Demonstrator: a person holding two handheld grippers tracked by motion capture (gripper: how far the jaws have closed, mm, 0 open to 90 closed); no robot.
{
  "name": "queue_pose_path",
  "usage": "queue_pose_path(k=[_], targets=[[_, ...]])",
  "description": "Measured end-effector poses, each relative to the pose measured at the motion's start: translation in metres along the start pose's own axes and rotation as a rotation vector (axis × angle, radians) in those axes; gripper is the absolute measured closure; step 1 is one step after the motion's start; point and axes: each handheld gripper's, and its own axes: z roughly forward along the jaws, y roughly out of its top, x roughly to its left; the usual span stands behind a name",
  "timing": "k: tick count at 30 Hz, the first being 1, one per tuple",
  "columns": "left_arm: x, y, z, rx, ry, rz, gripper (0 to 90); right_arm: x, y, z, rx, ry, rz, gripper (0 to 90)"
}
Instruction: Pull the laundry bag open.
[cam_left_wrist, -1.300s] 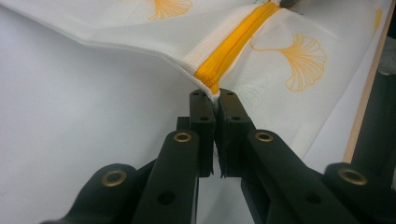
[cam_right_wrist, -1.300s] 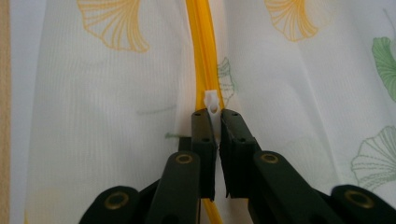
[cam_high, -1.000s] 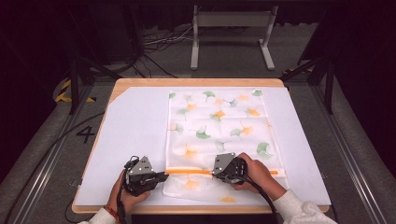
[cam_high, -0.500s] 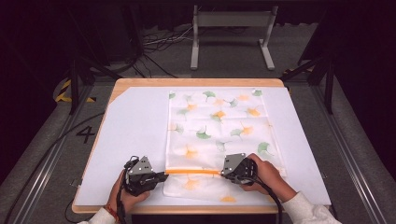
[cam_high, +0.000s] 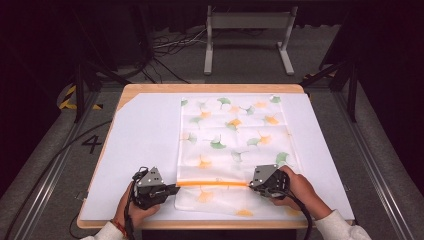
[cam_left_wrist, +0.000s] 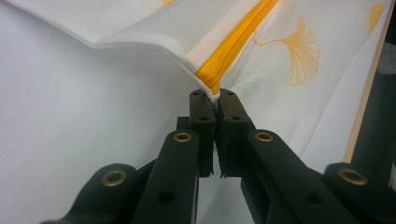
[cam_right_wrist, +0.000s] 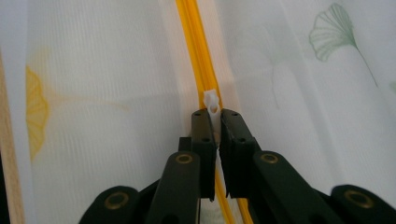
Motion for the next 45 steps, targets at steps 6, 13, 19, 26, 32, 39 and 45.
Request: queue_pose_path(k=[6, 13, 19, 26, 32, 39, 45], targets=[[0.001, -0.001, 0.000, 0.007, -0.003, -0.004, 86.2, -0.003, -0.016, -0.010, 0.000, -0.017, 0.033, 85.0], [0.003, -0.002, -0.001, 0.012, -0.001, -0.008, 86.2, -0.007, -0.036, -0.021, 0.012, -0.038, 0.067, 85.0], [0.004, -0.002, -0.001, 0.015, -0.002, -0.007, 86.2, -0.009, -0.052, -0.030, 0.020, -0.055, 0.093, 85.0], [0.005, -0.002, -0.001, 0.016, 0.000, -0.009, 86.1, -0.012, -0.067, -0.042, 0.024, -0.079, 0.126, 85.0], [0.006, -0.003, -0.003, 0.019, -0.002, -0.013, 86.1, -0.013, -0.078, -0.050, 0.032, -0.096, 0.148, 85.0], [0.007, -0.004, -0.004, 0.015, -0.003, -0.015, 86.1, -0.013, -0.085, -0.053, 0.041, -0.094, 0.165, 85.0], [0.008, -0.005, -0.004, 0.016, -0.009, -0.022, 86.1, -0.013, -0.089, -0.058, 0.043, -0.103, 0.174, 85.0]])
